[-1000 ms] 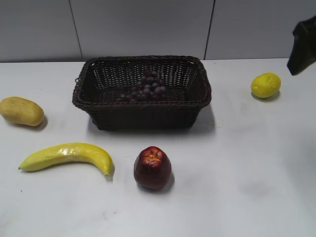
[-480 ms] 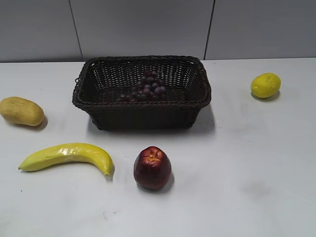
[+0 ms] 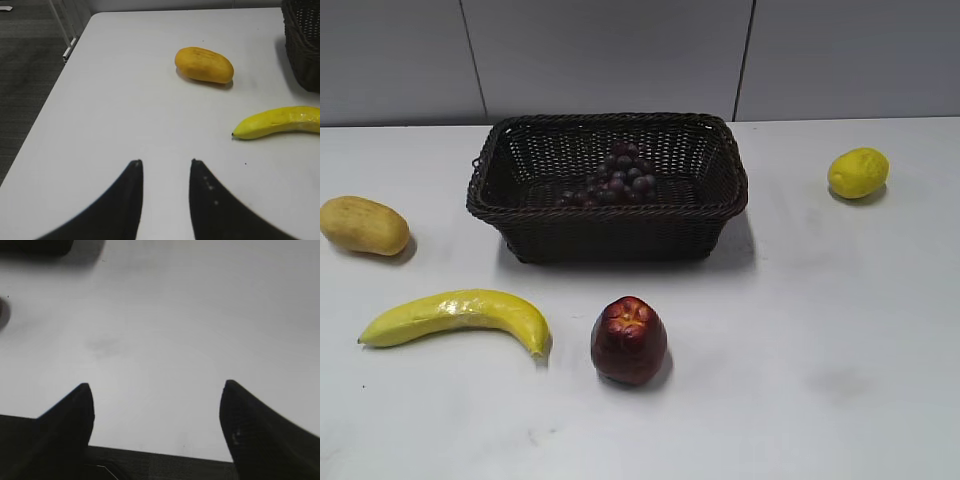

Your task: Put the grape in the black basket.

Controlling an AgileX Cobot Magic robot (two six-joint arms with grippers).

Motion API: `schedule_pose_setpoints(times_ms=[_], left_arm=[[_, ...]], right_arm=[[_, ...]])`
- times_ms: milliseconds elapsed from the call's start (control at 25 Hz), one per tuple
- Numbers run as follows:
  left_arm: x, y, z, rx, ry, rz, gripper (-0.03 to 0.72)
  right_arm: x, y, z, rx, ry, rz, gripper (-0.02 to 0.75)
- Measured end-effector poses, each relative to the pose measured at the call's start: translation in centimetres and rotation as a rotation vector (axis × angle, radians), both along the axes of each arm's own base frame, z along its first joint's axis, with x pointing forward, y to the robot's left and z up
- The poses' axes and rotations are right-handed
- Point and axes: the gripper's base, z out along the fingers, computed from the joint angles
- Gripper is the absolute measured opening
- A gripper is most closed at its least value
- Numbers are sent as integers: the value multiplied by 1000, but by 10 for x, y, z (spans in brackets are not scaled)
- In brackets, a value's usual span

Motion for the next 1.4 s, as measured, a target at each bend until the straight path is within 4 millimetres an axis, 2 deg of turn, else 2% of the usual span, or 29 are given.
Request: schedule_pose_setpoints(times_ms=[120,640,840,1080,1400], left_arm=[[0,0,0,0,0,0,237],[0,0,0,0,0,0,237],[0,0,0,0,0,0,237],[0,0,0,0,0,0,237],[0,0,0,0,0,0,237]], right_arm=[[-5,-1,-9,-3,13,0,592],[-7,0,-9,16,6,5,592],[-24,-4,-5,42,-97,-5,585],[-49,-9,-4,64,-261,-108,585],[-53,-10,-4,67,-285,-116,583]])
